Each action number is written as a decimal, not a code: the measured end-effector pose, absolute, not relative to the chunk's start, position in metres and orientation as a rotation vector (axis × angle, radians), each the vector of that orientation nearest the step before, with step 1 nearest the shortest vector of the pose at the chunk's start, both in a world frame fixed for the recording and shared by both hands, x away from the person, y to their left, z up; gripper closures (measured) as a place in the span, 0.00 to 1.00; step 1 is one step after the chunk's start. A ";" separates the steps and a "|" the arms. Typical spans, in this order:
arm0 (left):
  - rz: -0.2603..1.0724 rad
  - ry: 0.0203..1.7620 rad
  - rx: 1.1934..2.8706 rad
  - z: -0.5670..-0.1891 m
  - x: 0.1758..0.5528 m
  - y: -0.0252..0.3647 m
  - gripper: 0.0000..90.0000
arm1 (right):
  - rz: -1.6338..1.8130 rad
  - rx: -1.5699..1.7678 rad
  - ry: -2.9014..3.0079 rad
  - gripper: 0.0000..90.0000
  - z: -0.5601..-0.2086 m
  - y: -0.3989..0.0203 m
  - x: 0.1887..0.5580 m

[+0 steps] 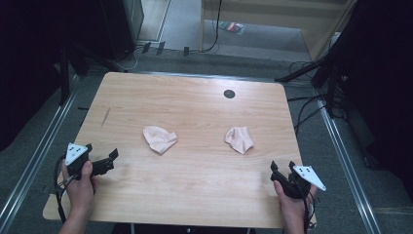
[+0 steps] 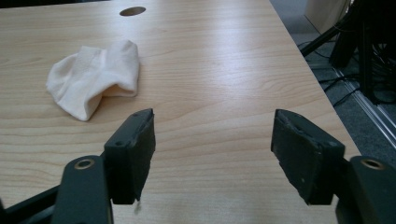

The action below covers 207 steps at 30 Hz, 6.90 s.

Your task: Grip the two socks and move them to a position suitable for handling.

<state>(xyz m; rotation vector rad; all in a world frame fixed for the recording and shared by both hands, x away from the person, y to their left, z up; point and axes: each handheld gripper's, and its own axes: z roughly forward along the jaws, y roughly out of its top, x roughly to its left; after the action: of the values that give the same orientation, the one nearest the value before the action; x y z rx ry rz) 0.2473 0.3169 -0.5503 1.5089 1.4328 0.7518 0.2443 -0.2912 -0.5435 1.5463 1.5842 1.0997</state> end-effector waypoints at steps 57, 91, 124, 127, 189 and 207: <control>0.799 1.482 1.509 -0.546 0.241 0.312 0.00 | 1.145 1.499 1.879 0.92 -0.513 -0.178 0.335; 0.596 1.173 1.633 -0.528 0.200 0.208 0.00 | 1.336 1.392 2.079 0.82 -0.520 -0.052 0.209; 0.529 1.163 1.710 -0.536 0.201 0.183 0.30 | 1.248 1.331 2.148 0.97 -0.529 -0.054 0.193; 0.528 1.164 1.716 -0.537 0.201 0.177 0.33 | 1.325 1.385 2.126 0.97 -0.521 -0.064 0.194; 0.348 0.983 2.077 -0.532 0.216 0.169 1.00 | 1.468 1.695 1.949 0.99 -0.531 -0.149 0.212; 0.437 1.155 1.809 -0.538 0.231 0.205 0.54 | 1.411 1.552 1.939 0.66 -0.523 -0.135 0.216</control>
<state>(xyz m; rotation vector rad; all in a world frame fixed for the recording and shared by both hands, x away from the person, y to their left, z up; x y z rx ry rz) 0.2306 0.2046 -0.5375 1.8090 1.1547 0.4374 0.2163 -0.1353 -0.5232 1.5516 1.9388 1.4106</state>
